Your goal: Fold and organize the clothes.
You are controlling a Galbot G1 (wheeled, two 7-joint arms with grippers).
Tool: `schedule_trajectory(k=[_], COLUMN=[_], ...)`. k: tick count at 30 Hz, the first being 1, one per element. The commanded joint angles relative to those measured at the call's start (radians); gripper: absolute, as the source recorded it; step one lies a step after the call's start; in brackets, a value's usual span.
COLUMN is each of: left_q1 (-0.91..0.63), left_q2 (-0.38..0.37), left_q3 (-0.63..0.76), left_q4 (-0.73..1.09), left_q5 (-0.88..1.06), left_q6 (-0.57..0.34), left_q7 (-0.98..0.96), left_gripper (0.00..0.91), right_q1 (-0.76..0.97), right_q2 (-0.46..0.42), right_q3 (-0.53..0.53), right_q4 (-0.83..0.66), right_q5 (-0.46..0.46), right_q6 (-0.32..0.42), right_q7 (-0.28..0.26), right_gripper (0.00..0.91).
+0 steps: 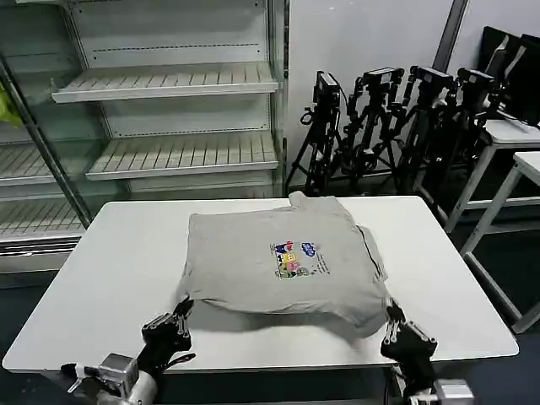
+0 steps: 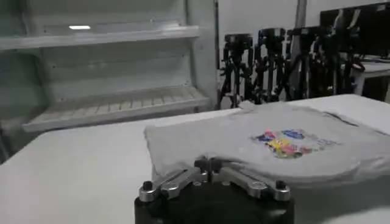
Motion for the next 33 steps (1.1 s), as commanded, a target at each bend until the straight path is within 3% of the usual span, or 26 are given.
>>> schedule_trajectory(k=[1,9,18,19,20,21,22,23,24,26,27,33], left_q1=[-0.175,-0.392,-0.551,-0.562,-0.569,-0.574,-0.577,-0.579,-0.581,-0.585,-0.586,-0.576], left_q2=[0.031,0.065,0.075,0.072,0.071,0.07,0.069,0.067,0.065,0.061,0.058,0.052], left_q3=[0.027,0.052,0.173,0.183,0.187,0.196,0.202,0.207,0.211,0.217,0.217,0.21], left_q4=[0.136,0.325,0.491,0.512,0.521,0.531,0.537,0.54,0.541,0.553,0.555,0.563], left_q5=[-0.036,-0.112,-0.046,-0.035,-0.027,-0.019,-0.017,-0.014,-0.011,-0.003,-0.002,-0.003], left_q6=[-0.002,-0.001,-0.003,-0.006,-0.011,-0.016,-0.02,-0.022,-0.022,-0.026,-0.028,-0.036], left_q7=[0.001,-0.009,-0.005,-0.006,-0.006,-0.006,-0.006,-0.007,-0.008,-0.011,-0.013,-0.035], left_gripper=[0.01,0.01,0.01,0.02,0.141,0.202,0.333,0.403,0.564,0.685,0.907,0.907], right_q1=[0.195,0.437,0.621,0.636,0.645,0.648,0.654,0.658,0.66,0.663,0.662,0.636], right_q2=[-0.033,-0.067,-0.071,-0.069,-0.067,-0.066,-0.062,-0.057,-0.052,-0.039,-0.034,-0.003], right_q3=[0.009,-0.042,-0.116,-0.127,-0.138,-0.144,-0.154,-0.164,-0.166,-0.181,-0.186,-0.209], right_q4=[-0.097,-0.3,-0.494,-0.521,-0.533,-0.54,-0.553,-0.561,-0.567,-0.583,-0.586,-0.598], right_q5=[0.064,0.142,0.141,0.131,0.12,0.112,0.094,0.084,0.08,0.061,0.058,-0.001], right_q6=[-0.022,-0.054,-0.092,-0.097,-0.103,-0.106,-0.108,-0.108,-0.11,-0.117,-0.117,-0.091], right_q7=[0.008,0.025,0.013,0.009,0.004,-0.001,-0.006,-0.008,-0.009,-0.014,-0.017,-0.028], right_gripper=[0.0,0.0,0.0,0.0,0.0,0.272,0.907,0.907,0.907,0.907,0.907,0.907])
